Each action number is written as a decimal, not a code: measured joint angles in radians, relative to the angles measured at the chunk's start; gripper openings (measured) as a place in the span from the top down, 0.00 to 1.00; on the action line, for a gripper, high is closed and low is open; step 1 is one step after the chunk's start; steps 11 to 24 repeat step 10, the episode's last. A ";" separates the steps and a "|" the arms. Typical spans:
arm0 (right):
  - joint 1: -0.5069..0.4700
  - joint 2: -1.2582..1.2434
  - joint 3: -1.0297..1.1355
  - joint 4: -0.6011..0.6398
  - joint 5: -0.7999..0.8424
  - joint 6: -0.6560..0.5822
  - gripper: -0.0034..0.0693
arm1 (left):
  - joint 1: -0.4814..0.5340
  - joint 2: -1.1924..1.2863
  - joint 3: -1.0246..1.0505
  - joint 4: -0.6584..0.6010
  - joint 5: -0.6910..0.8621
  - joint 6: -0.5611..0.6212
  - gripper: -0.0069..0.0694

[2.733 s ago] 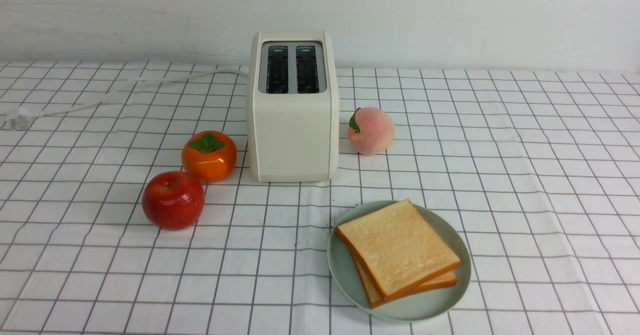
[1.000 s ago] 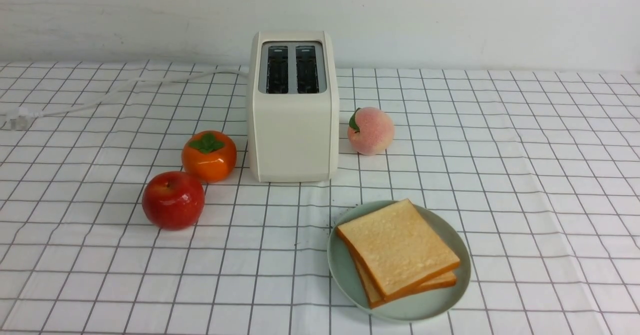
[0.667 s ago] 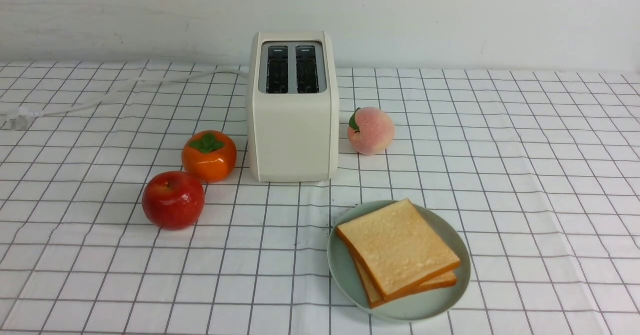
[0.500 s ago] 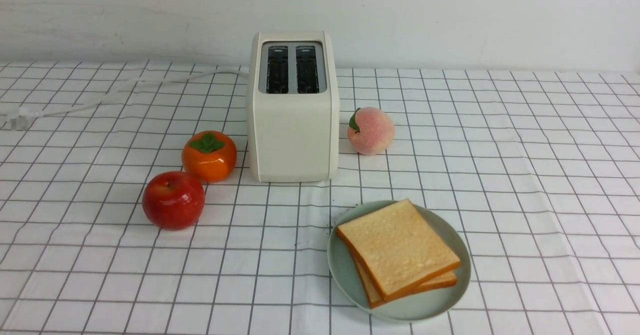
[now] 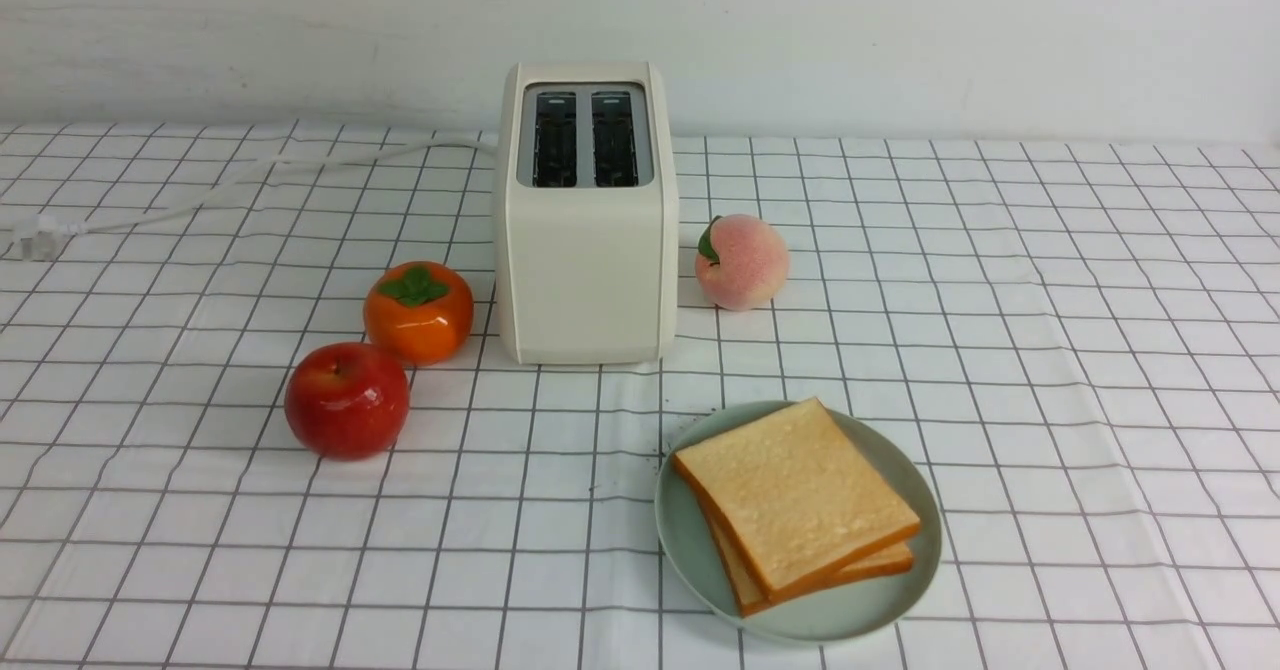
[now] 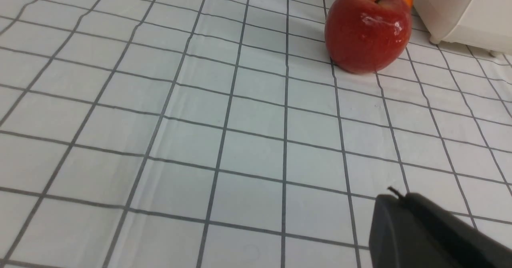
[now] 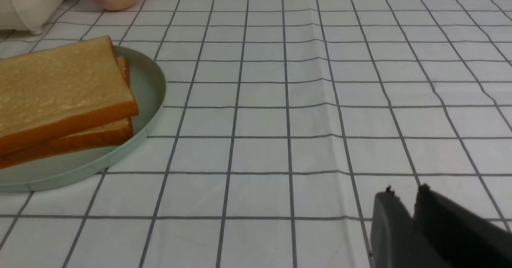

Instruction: Take toasted bread from bread machine on white checkered table place on plate.

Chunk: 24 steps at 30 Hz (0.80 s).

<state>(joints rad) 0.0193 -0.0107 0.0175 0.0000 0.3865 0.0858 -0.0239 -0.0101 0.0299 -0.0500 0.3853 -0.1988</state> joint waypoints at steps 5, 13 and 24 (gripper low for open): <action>0.000 0.000 0.000 0.000 0.000 0.000 0.81 | 0.000 0.000 0.000 0.000 0.000 -0.001 0.92; 0.000 0.000 0.000 0.000 0.000 0.000 0.80 | 0.000 0.000 0.000 0.000 0.000 -0.002 0.92; 0.000 0.000 0.000 0.000 0.000 0.000 0.80 | 0.000 0.000 0.000 0.000 0.000 -0.002 0.92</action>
